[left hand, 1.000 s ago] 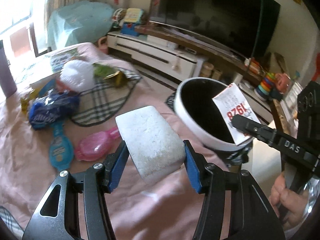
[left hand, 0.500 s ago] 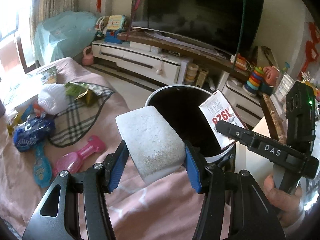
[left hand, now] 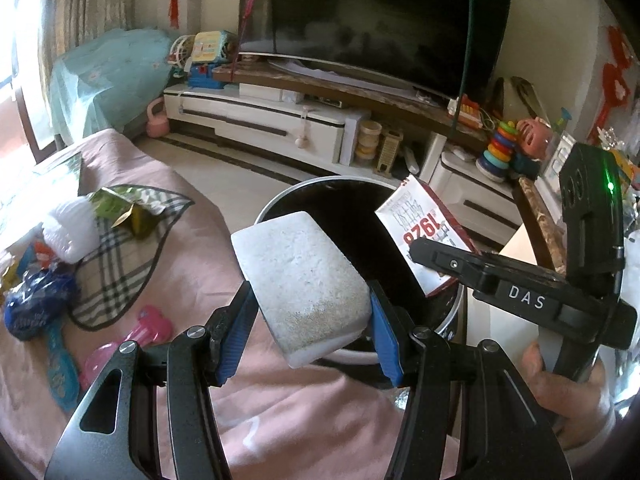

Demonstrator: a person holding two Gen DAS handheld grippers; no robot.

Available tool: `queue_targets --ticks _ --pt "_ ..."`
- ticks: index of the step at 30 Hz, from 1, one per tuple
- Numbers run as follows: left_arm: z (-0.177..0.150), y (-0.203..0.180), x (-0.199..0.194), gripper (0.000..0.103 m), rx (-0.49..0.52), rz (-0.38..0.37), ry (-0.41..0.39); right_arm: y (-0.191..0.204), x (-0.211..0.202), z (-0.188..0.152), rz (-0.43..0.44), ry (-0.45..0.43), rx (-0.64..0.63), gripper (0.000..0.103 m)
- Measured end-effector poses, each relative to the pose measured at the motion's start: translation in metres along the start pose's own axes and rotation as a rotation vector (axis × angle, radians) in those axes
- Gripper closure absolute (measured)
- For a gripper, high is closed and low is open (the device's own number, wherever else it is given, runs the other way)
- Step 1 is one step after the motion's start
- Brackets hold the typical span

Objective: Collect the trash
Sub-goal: 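Carry the sponge and red-and-white box over the bin and release both, then move both open tools toward the blue wrappers and pink toy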

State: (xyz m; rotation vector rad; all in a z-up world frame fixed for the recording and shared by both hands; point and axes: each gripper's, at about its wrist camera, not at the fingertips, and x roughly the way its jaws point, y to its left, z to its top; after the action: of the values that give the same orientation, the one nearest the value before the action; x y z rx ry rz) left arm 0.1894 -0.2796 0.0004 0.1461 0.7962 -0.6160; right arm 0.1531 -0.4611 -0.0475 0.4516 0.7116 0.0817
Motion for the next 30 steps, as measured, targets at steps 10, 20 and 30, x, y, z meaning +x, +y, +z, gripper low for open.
queue_targets --ticks 10,20,30 --pt "0.008 -0.003 0.017 0.048 0.005 -0.009 0.025 -0.007 0.005 0.010 -0.012 0.010 -0.003 0.072" --pt "0.006 0.006 0.023 0.023 -0.036 -0.018 0.057 -0.020 0.005 0.015 -0.008 0.011 0.047 0.033" --pt "-0.032 0.041 -0.006 0.021 -0.134 0.026 0.046 -0.002 -0.009 0.003 0.019 -0.031 0.072 0.004"
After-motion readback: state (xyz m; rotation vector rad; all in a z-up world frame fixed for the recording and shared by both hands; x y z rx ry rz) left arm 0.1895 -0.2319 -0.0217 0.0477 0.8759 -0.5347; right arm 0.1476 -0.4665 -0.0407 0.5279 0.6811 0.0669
